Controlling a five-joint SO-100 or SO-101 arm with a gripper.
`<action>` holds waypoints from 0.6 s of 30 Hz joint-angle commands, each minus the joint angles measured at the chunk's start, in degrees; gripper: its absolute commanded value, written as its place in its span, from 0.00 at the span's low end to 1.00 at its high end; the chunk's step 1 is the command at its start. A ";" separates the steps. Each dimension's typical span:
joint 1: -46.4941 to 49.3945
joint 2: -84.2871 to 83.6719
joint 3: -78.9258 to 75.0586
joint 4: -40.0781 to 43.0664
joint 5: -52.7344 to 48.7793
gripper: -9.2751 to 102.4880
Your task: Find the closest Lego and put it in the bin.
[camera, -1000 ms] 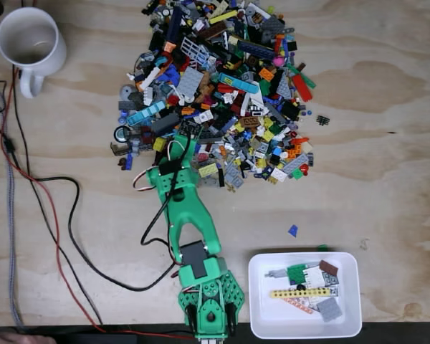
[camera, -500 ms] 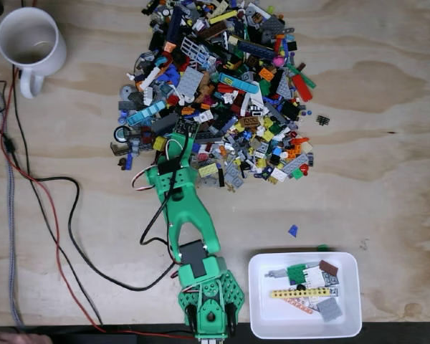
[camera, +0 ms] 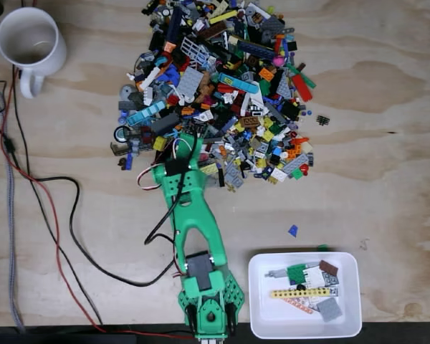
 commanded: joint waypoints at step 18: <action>63.37 20.21 -11.69 12.39 -25.40 0.23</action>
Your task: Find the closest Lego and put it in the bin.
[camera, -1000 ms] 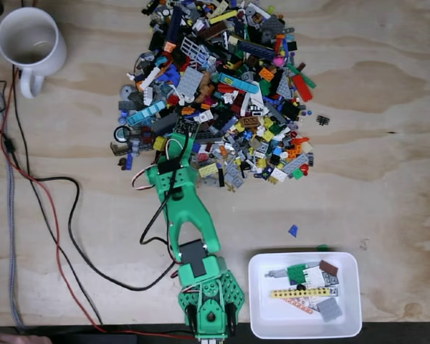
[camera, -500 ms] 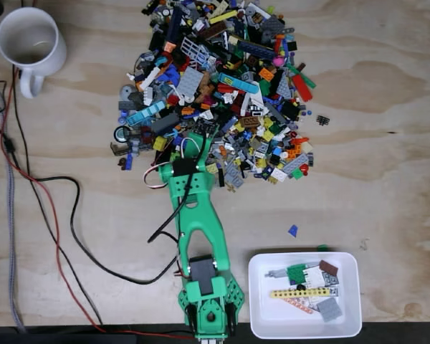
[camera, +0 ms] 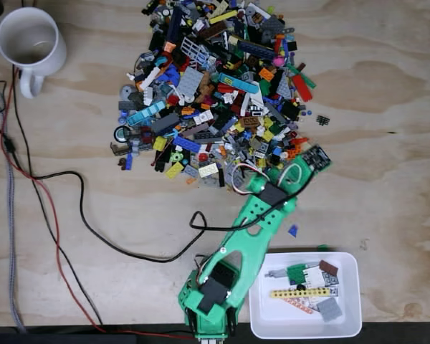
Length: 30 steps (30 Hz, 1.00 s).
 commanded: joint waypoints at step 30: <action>27.77 23.12 6.94 -6.68 -15.91 0.37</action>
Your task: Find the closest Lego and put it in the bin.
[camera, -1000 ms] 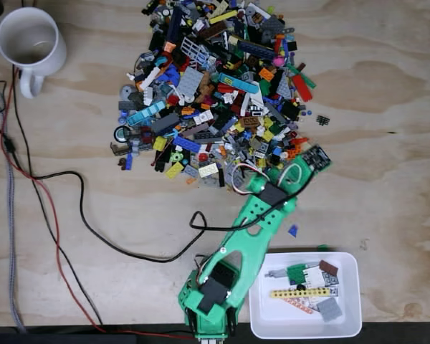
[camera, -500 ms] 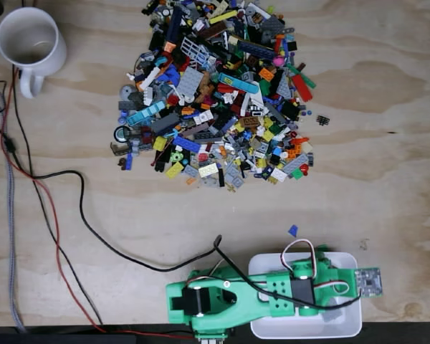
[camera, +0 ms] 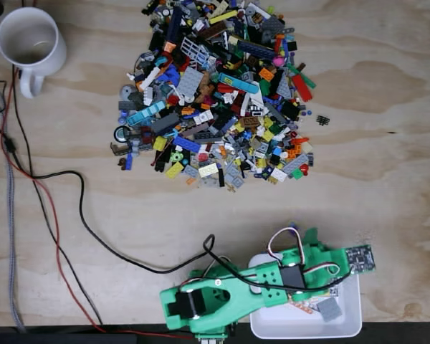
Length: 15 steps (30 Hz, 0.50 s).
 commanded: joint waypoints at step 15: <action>-51.59 7.91 4.22 -10.02 14.33 0.17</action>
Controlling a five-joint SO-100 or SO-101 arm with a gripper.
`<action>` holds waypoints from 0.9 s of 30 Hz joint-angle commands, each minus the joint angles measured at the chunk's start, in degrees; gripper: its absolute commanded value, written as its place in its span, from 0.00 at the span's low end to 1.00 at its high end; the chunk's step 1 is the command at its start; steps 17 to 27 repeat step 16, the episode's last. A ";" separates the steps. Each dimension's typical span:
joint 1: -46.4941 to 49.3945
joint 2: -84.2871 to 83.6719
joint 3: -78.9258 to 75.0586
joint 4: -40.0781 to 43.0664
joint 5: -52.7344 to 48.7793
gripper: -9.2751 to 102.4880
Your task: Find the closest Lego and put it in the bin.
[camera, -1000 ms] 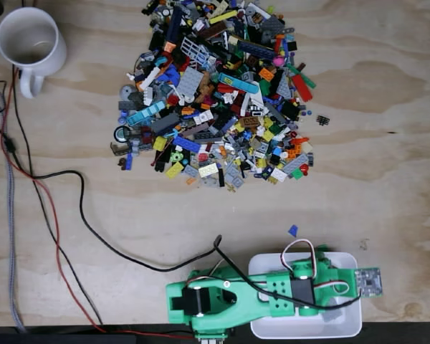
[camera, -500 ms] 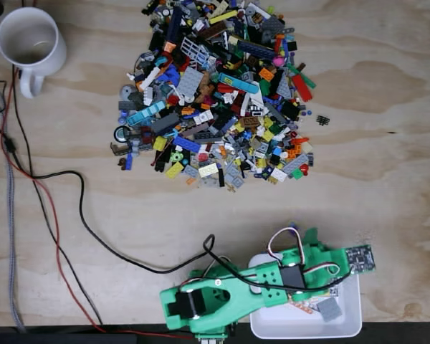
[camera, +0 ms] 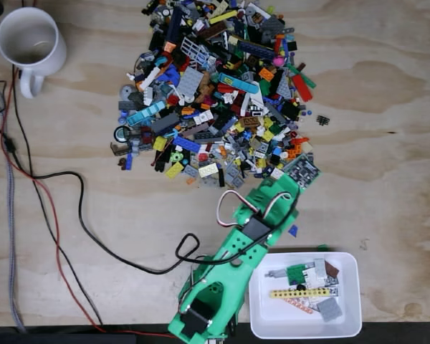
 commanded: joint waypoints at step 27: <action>-25.66 5.54 2.29 0.70 7.03 0.20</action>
